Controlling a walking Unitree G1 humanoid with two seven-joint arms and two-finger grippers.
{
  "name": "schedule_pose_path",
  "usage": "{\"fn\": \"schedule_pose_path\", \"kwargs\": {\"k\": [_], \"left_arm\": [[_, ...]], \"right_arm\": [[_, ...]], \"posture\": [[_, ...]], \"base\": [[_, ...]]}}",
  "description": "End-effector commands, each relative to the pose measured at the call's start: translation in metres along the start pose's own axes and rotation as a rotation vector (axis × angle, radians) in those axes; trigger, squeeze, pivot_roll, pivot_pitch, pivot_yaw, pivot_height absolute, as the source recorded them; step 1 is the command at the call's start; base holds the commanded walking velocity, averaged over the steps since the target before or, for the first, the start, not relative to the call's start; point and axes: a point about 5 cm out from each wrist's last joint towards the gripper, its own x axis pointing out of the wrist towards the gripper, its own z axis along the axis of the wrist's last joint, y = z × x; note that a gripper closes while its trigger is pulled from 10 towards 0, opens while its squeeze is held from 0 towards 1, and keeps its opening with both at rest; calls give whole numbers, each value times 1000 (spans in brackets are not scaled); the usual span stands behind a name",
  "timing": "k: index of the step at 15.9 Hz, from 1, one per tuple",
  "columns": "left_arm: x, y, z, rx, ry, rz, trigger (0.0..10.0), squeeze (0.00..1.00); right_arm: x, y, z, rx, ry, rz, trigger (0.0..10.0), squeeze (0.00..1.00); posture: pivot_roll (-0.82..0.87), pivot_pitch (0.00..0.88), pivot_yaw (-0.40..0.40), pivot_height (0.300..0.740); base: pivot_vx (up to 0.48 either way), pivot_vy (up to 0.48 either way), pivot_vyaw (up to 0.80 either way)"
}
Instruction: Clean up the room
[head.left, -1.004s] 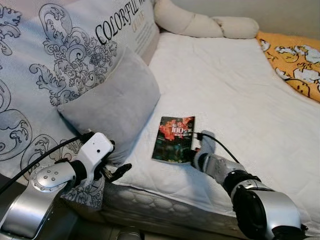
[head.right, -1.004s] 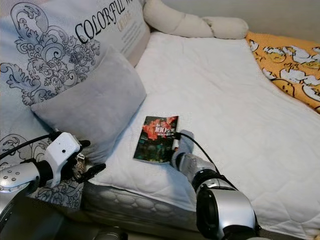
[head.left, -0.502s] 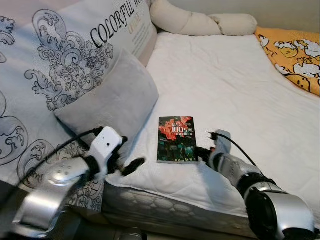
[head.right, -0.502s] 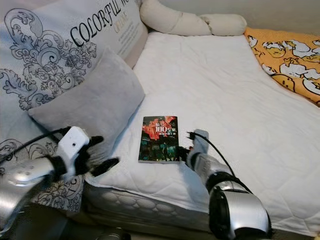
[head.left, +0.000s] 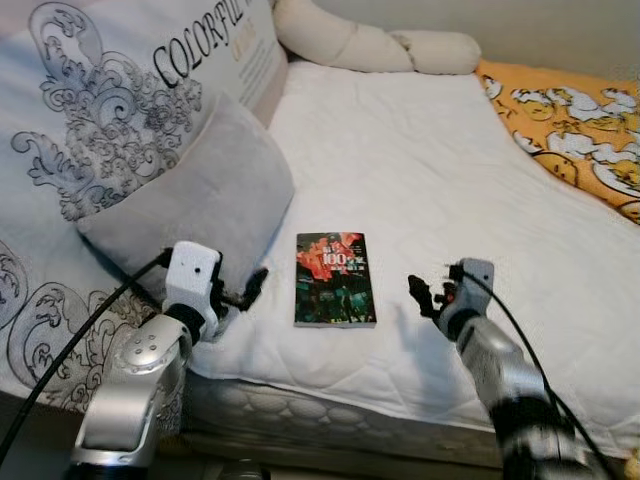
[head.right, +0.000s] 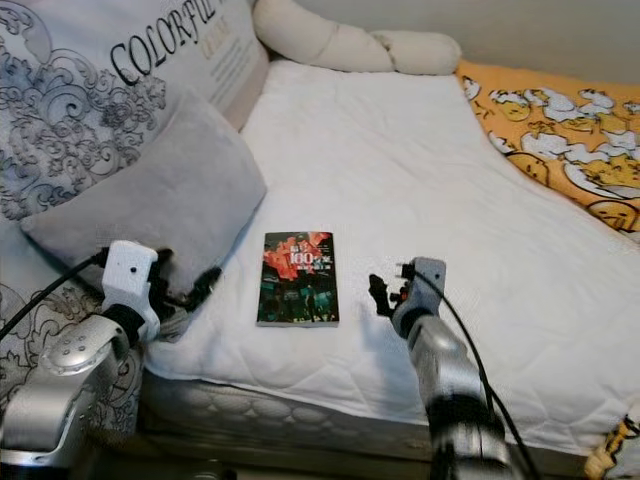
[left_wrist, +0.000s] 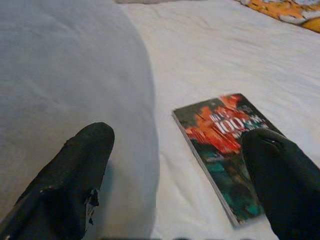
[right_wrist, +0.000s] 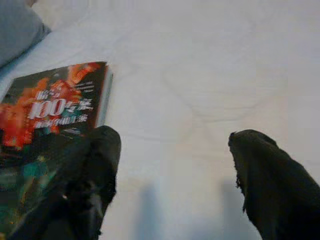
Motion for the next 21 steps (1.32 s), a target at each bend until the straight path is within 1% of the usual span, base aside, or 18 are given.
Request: {"fn": "schedule_pose_path", "kwargs": {"k": [1,2,3,4,7,8,10,12,13,15,16,18,21], "left_arm": [[1,4,1,2,-12,45,10000,0],[2,4,4,19,-27,61,10000,0],[3,4,5,25,-31,61,10000,0],[3,5,8,54,-45,70,10000,0],[1,10,13,66,-57,98,10000,0],[2,13,13,95,-47,105,10000,0],[4,16,14,91,-42,105,10000,0],[5,15,15,89,-40,102,10000,0],[6,15,16,90,-37,99,10000,0],[8,17,16,84,-33,96,10000,0],[9,17,16,81,-31,95,10000,0],[11,15,17,73,-32,89,10000,0],[13,13,19,75,-32,82,10000,0]], "right_arm": [[-4,2,17,-95,-101,-3,10000,1000],[-15,7,25,-91,-175,-3,10000,1000],[-17,8,26,-92,-184,-9,10000,1000],[-19,5,23,-87,-168,-76,10000,1000],[-22,10,22,-28,-164,-83,10000,1000],[-23,13,21,-16,-166,-82,10000,1000],[-27,16,23,10,-180,-100,10000,1000],[-30,14,23,34,-181,-119,10000,1000],[-31,14,21,37,-173,-118,10000,1000],[-35,17,18,1,-167,-105,10000,1000],[-32,20,21,-24,-169,-97,10000,1000],[-31,25,27,-17,-177,-79,10000,1000],[-29,24,27,-14,-169,-87,10000,1000]], "posture": [[96,0,-88,740],[103,0,-92,740],[103,0,-92,740],[107,0,-92,740],[129,0,-88,740],[127,0,-72,740],[128,0,-56,740],[130,0,-48,740],[122,0,-36,740],[94,0,-17,740],[92,0,-19,740],[85,0,-12,740],[105,0,-16,740]], "base": [[0,-262,0],[0,-315,0],[0,-315,0],[0,-311,0],[0,-279,0],[0,-266,0],[0,-268,0],[0,-279,0],[0,-307,0],[0,-319,0],[0,-319,0],[0,-321,0],[0,-324,0]]}}
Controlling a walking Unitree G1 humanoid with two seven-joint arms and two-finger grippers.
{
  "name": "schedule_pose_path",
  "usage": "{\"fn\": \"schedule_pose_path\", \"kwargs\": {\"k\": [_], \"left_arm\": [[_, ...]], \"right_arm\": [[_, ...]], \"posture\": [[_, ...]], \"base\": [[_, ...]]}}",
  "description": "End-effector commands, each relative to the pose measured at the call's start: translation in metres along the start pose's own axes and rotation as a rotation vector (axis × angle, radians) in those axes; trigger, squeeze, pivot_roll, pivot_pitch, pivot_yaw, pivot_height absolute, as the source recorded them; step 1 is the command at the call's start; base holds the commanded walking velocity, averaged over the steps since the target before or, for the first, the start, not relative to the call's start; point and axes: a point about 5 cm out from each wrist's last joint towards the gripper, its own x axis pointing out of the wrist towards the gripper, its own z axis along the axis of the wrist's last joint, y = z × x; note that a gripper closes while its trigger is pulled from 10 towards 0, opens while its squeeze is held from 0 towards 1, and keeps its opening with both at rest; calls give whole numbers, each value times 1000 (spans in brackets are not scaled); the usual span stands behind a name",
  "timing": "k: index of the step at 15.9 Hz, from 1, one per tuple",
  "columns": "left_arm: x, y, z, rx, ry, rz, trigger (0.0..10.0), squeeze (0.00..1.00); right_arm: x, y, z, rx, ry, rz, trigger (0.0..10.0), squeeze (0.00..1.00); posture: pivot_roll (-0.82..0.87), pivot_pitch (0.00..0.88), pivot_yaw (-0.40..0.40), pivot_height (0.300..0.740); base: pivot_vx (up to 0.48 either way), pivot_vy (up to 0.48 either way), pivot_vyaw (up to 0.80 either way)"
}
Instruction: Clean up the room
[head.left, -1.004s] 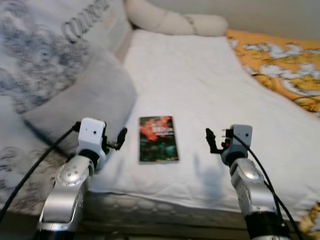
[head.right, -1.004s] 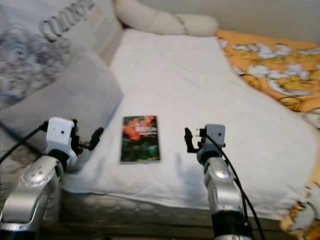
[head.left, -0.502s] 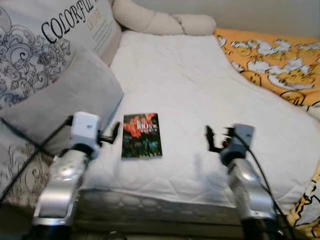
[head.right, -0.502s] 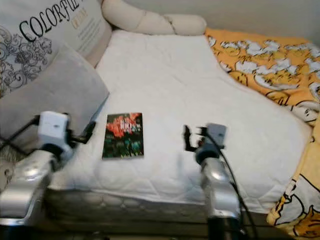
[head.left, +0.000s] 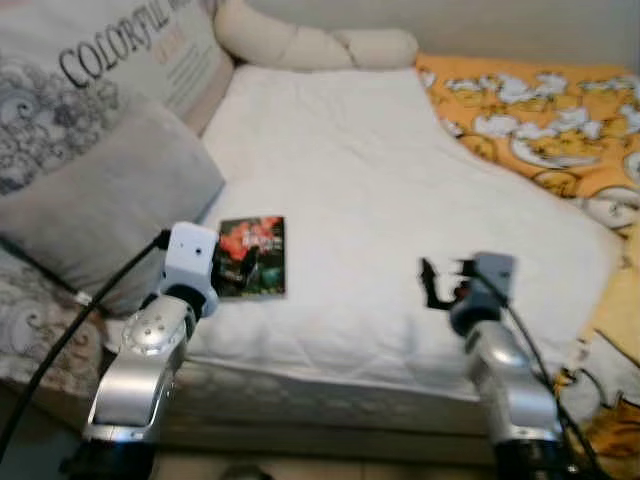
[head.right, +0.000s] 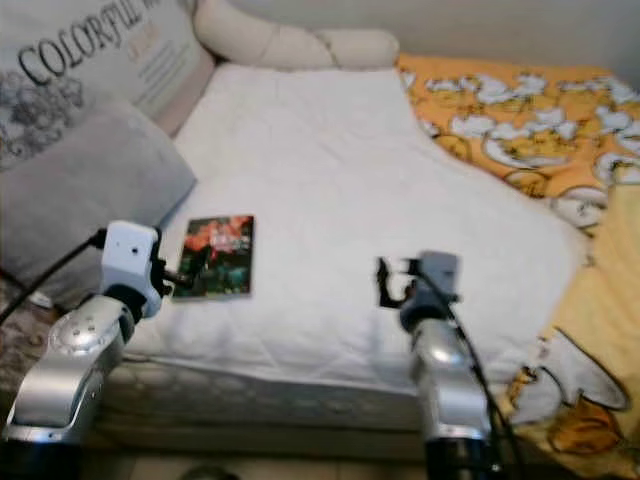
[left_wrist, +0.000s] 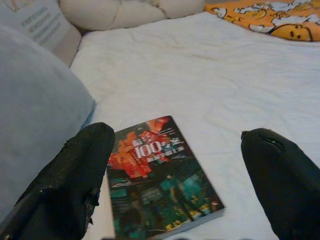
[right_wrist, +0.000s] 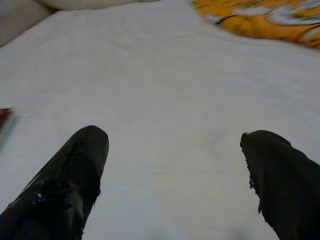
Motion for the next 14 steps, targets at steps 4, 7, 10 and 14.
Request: {"fn": "schedule_pose_path", "kwargs": {"k": [4,7,10,14], "left_arm": [[2,8,2,5,5,19,10000,0],[3,6,2,16,6,14,10000,0],[4,5,2,19,4,11,10000,0],[5,5,2,13,4,13,10000,0]], "right_arm": [[2,11,0,7,11,34,10000,1000],[3,12,1,-3,6,42,10000,1000],[3,9,0,-11,11,40,10000,1000],[4,7,8,-133,-58,63,10000,1000]], "posture": [[105,0,-8,740],[105,0,-10,740],[103,0,-7,740],[97,0,-8,740]], "base": [[0,-322,0],[0,-321,0],[0,-324,0],[0,-322,0]]}}
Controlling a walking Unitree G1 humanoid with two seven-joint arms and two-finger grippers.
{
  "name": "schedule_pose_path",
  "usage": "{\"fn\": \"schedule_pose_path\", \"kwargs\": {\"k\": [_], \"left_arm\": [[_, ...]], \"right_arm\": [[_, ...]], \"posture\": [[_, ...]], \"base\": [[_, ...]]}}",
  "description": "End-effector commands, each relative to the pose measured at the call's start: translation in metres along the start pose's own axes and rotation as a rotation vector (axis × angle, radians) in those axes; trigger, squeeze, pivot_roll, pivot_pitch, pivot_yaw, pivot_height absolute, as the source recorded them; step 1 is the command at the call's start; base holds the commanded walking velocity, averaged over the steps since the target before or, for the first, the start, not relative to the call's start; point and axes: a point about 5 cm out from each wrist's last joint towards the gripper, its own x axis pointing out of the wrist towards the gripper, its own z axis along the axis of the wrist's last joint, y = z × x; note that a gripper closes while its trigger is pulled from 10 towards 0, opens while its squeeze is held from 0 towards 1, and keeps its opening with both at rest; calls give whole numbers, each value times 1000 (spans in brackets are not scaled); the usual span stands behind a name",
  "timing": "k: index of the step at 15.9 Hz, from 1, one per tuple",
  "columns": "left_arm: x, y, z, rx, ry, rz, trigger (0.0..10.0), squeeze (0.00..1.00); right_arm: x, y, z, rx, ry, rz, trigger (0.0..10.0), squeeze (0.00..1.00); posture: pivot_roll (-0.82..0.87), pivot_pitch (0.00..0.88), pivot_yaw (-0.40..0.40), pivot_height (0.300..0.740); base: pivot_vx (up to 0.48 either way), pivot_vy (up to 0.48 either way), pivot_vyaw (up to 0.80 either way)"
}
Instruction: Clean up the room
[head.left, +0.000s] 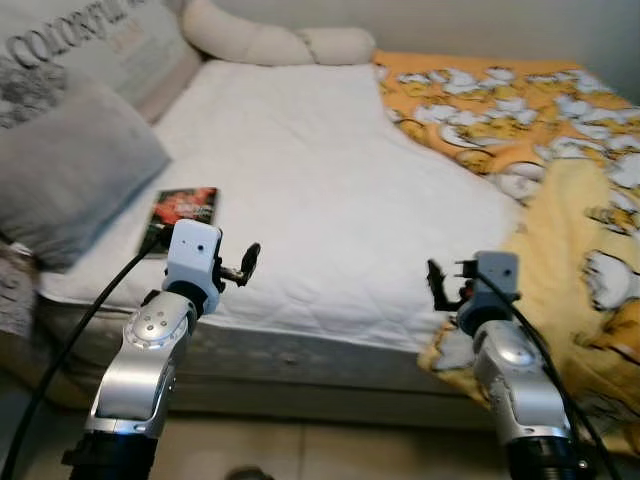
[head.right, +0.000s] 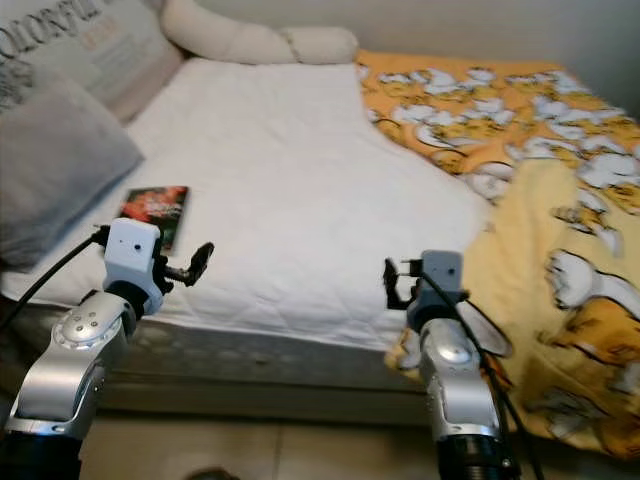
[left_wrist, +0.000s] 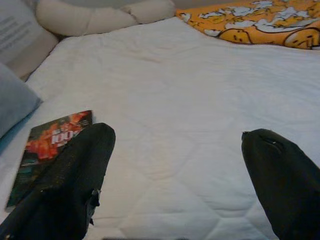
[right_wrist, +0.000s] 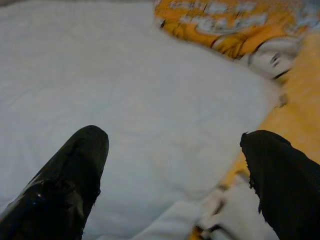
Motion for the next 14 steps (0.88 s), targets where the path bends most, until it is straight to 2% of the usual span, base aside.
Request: {"fn": "schedule_pose_path", "kwargs": {"k": [1,2,3,6,10,11,13,14], "left_arm": [[0,4,0,4,4,12,10000,0],[0,4,0,3,4,12,10000,0],[1,4,-1,-2,3,13,10000,0],[2,2,-2,-6,4,12,10000,0],[3,0,-2,-28,-15,17,10000,0],[4,0,-2,-59,-14,22,10000,0],[4,1,0,-49,-24,23,10000,0],[5,0,-1,-49,-26,20,10000,0]], "right_arm": [[3,11,8,-16,-40,35,10000,1000],[3,11,9,-24,-43,30,10000,1000],[5,9,14,16,-70,-12,10000,1000],[6,11,17,68,-69,-6,10000,1000],[4,10,10,-1,-50,10,10000,1000],[5,9,11,8,-49,2,10000,1000],[6,12,13,50,-33,36,10000,1000],[6,16,15,43,-48,65,10000,1000]], "posture": [[97,0,-8,740],[97,0,-9,740],[96,0,-8,740],[87,0,-4,740],[86,0,-8,740],[85,0,-7,740],[81,0,-6,740],[80,0,-6,740]], "base": [[0,-326,0],[0,-322,0],[0,-322,0],[0,-322,0],[0,-315,0],[0,0,0],[0,0,0],[0,0,0]]}}
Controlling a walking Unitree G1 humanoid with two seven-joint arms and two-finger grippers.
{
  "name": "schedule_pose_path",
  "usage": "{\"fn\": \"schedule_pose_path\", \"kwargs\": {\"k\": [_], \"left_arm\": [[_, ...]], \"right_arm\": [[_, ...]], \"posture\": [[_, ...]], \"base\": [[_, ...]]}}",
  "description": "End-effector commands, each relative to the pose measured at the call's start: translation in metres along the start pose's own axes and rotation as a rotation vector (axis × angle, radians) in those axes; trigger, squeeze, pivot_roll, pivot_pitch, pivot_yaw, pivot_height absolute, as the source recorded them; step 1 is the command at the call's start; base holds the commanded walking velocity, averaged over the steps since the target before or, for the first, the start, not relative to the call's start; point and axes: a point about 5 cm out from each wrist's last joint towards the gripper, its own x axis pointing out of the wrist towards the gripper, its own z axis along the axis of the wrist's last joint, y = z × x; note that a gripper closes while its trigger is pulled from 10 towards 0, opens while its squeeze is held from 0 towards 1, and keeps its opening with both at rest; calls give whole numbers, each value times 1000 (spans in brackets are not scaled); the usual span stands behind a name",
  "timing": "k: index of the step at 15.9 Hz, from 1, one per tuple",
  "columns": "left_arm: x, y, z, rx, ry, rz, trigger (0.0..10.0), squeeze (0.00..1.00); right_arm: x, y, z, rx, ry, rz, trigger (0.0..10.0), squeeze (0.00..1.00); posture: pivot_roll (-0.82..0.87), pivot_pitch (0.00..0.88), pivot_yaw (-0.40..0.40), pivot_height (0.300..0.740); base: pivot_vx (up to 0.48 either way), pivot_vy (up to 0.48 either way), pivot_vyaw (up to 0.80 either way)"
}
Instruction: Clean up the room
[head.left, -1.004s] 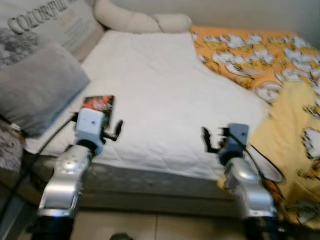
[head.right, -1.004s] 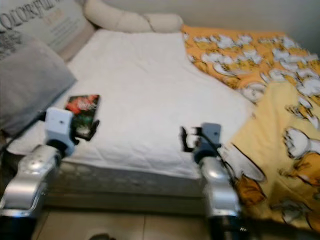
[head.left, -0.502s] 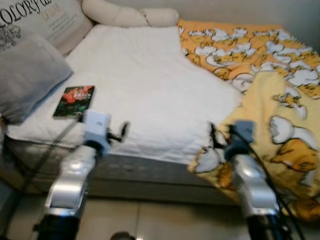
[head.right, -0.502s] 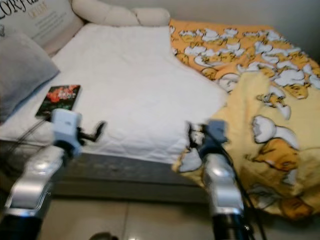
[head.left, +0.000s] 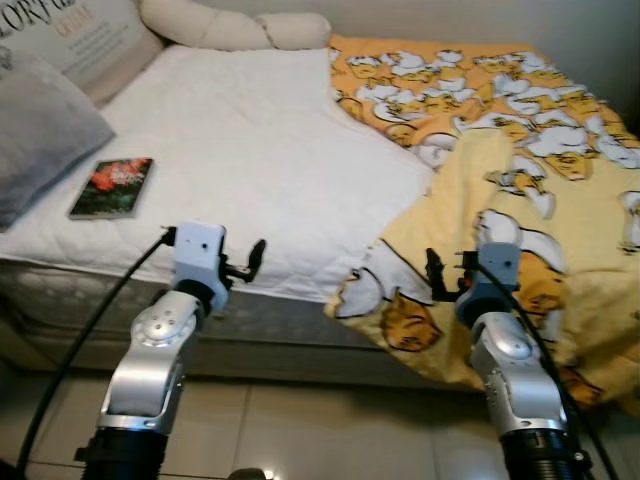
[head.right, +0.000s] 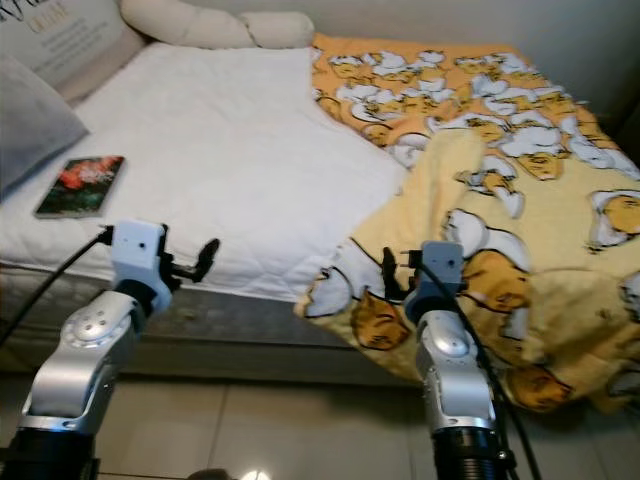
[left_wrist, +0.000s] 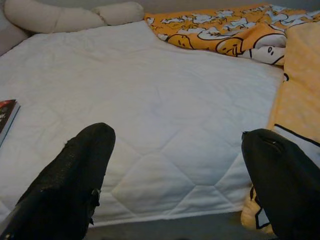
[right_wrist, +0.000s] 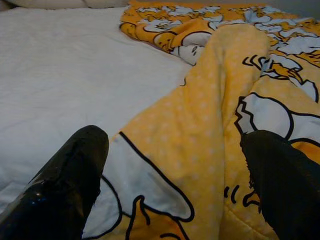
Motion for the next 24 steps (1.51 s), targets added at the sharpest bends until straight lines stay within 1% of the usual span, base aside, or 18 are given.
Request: {"fn": "schedule_pose_path", "kwargs": {"k": [1,2,3,4,7,10,11,14,24], "left_arm": [[1,4,2,6,-6,10,10000,0],[1,4,2,-1,-9,5,10000,0],[2,4,2,-6,-12,7,10000,0],[3,4,3,-11,-14,9,10000,0],[4,4,2,-14,-13,11,10000,0],[5,4,3,-15,-14,9,10000,0],[5,4,2,-14,-13,8,10000,0],[5,5,2,-12,-12,10,10000,0],[6,7,2,-5,-9,12,10000,0]], "right_arm": [[2,10,7,10,-23,41,10000,1000],[2,12,6,-4,-13,50,10000,1000],[3,13,5,-20,-5,50,10000,75],[3,11,2,-36,25,42,10000,0],[4,8,-1,-48,48,37,10000,0],[5,9,-2,-17,67,37,10000,0],[5,9,-3,-25,75,37,10000,0],[4,10,-3,-49,69,35,10000,0],[6,11,-2,-53,64,43,10000,0]], "posture": [[80,0,-7,740],[78,0,-8,740],[78,0,-8,740],[78,0,-10,740],[77,0,-9,740],[77,0,-10,740],[78,0,-11,740],[77,0,-9,740],[79,0,1,740]], "base": [[0,0,0],[0,0,0],[0,0,0],[0,0,0],[264,0,0],[295,0,0],[296,0,0],[296,0,0],[295,0,0]]}}
